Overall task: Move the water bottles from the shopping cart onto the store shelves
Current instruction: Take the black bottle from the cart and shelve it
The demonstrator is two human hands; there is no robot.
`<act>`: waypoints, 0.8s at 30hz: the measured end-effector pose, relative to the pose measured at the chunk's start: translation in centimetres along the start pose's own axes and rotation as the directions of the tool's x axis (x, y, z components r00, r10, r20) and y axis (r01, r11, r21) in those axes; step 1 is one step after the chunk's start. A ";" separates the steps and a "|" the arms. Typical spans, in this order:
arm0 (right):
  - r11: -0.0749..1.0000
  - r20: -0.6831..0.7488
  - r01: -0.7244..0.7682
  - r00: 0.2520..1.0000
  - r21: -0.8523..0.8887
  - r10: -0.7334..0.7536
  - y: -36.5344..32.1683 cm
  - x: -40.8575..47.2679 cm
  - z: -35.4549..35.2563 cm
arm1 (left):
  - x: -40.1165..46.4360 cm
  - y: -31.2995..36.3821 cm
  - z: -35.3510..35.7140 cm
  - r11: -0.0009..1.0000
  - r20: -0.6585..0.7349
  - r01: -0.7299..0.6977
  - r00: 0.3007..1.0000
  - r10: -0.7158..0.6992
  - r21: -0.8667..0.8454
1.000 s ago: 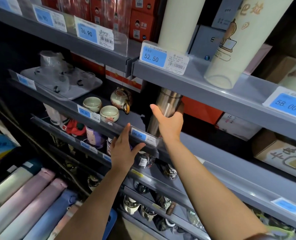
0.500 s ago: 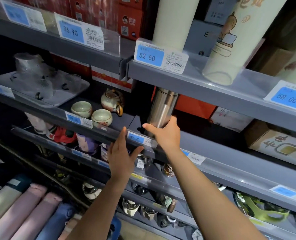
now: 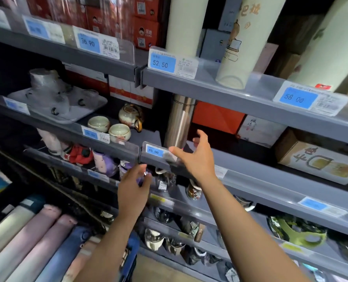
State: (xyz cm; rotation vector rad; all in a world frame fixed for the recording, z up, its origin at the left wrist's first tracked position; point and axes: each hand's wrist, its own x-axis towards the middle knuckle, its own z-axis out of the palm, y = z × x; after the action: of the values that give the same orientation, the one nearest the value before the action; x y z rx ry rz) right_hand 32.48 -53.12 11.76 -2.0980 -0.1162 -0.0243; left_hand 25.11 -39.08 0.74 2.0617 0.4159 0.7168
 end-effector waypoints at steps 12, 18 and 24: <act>0.960 0.238 -0.065 0.971 0.273 -0.002 6.8 -16.7 -1.8 | -16.4 1.0 -9.6 0.988 0.166 0.147 0.974 -0.154 0.055; 0.972 0.375 -0.067 0.927 0.223 -0.022 8.1 -22.4 -1.7 | -21.3 1.5 -12.9 0.970 0.182 0.223 0.954 -0.237 0.099; 0.965 0.463 -0.178 0.884 0.194 0.070 7.5 -25.3 3.3 | -23.2 -0.2 -18.2 0.937 0.192 0.309 0.921 -0.338 0.163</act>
State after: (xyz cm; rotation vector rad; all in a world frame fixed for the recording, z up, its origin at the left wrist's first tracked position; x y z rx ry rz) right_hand 7.84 -55.88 2.04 -1.8376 -0.2514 0.5380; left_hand -4.38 -39.77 0.86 2.0946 0.6732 0.2668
